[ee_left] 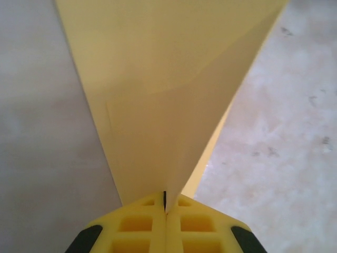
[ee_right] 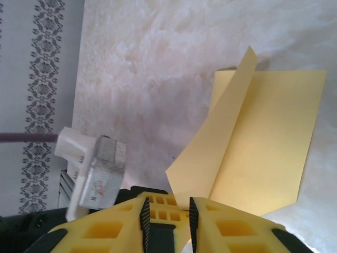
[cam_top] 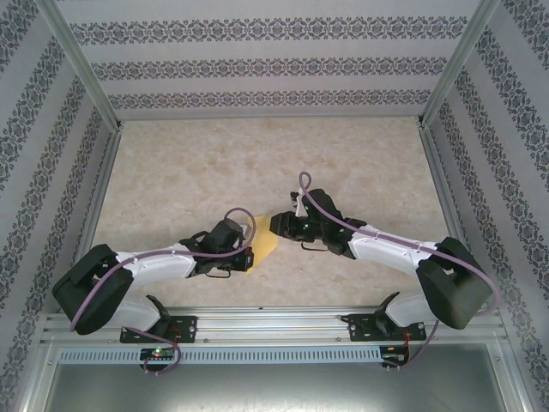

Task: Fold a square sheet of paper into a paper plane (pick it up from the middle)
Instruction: Fourth fold the wing at the center of the table.

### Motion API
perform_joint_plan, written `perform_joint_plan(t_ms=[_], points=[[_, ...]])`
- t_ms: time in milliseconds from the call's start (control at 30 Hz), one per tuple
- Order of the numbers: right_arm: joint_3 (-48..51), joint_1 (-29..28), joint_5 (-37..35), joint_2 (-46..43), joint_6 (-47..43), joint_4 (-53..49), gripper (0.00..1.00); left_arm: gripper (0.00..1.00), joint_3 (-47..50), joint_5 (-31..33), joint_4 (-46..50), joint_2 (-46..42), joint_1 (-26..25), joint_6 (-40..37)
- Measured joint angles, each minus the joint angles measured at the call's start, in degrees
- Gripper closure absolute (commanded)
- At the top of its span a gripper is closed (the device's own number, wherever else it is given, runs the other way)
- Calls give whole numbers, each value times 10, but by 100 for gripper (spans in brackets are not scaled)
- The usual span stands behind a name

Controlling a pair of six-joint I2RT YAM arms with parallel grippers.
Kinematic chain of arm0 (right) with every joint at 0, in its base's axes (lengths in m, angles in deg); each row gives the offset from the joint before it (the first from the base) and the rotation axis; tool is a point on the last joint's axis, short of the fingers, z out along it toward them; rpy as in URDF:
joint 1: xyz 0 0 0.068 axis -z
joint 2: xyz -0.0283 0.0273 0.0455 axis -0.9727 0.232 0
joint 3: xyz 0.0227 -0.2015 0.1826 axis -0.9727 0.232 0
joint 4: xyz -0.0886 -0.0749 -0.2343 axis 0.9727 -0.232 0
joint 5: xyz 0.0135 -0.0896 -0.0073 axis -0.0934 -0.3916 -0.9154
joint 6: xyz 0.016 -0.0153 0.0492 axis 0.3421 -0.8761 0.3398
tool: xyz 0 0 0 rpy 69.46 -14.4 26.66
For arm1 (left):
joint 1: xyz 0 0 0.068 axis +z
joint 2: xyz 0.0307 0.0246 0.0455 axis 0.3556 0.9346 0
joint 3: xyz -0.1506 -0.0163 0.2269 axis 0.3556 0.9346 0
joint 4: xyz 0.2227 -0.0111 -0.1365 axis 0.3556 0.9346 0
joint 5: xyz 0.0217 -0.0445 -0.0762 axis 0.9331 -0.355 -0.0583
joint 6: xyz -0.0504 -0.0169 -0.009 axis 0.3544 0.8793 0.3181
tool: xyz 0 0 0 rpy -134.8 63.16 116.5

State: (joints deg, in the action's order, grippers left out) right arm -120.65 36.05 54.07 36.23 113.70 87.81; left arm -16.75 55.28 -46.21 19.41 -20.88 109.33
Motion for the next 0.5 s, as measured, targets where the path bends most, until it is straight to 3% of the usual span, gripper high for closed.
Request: perform_joint_plan(t_ms=[200, 500], points=[[4, -30, 4, 37, -4, 14, 85, 100, 0, -79, -29, 33, 24, -10], [-7, -54, 24, 119, 3, 48, 88, 100, -1, -151, -55, 63, 57, -10]])
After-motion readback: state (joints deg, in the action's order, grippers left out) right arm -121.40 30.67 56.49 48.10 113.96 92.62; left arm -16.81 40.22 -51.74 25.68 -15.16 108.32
